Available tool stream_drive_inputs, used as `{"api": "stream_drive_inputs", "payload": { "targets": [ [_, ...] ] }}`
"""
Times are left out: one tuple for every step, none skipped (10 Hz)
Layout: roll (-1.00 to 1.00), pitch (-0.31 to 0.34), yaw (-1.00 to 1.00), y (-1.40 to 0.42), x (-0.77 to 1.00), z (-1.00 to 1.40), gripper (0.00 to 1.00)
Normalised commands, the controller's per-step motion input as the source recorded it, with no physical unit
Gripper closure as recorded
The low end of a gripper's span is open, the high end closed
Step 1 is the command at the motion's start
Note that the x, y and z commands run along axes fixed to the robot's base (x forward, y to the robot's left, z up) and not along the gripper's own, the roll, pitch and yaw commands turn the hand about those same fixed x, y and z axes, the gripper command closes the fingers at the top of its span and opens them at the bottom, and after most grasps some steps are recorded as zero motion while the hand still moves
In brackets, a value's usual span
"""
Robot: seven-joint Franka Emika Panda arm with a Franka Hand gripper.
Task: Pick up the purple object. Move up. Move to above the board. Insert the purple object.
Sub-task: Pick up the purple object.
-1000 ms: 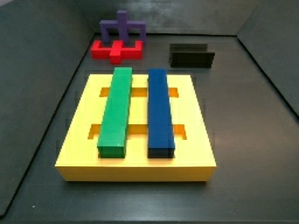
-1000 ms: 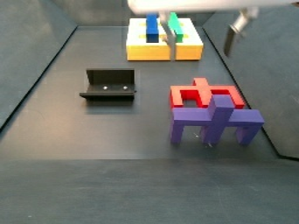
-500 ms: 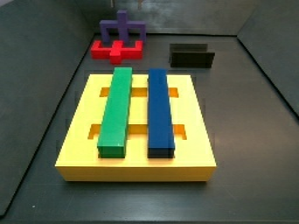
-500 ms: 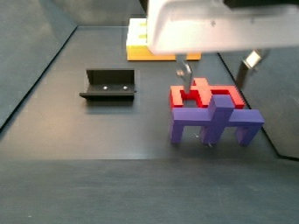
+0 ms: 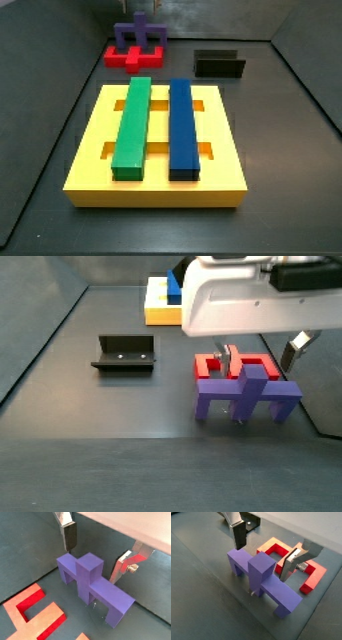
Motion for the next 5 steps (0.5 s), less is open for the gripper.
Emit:
{"api": "stream_drive_inputs", "payload": {
  "targets": [
    [-0.16,-0.154,0.0,0.0,0.02,-0.36,0.0],
    [-0.07,-0.121,0.0,0.0,0.0,-0.33,0.0],
    [-0.03,-0.099,0.0,0.05,-0.05,-0.26,0.0],
    [-0.01,-0.069,0.0,0.07,-0.05,-0.2,0.0],
    [-0.03,-0.064,0.0,0.0,0.0,-0.06,0.0]
  ]
}}
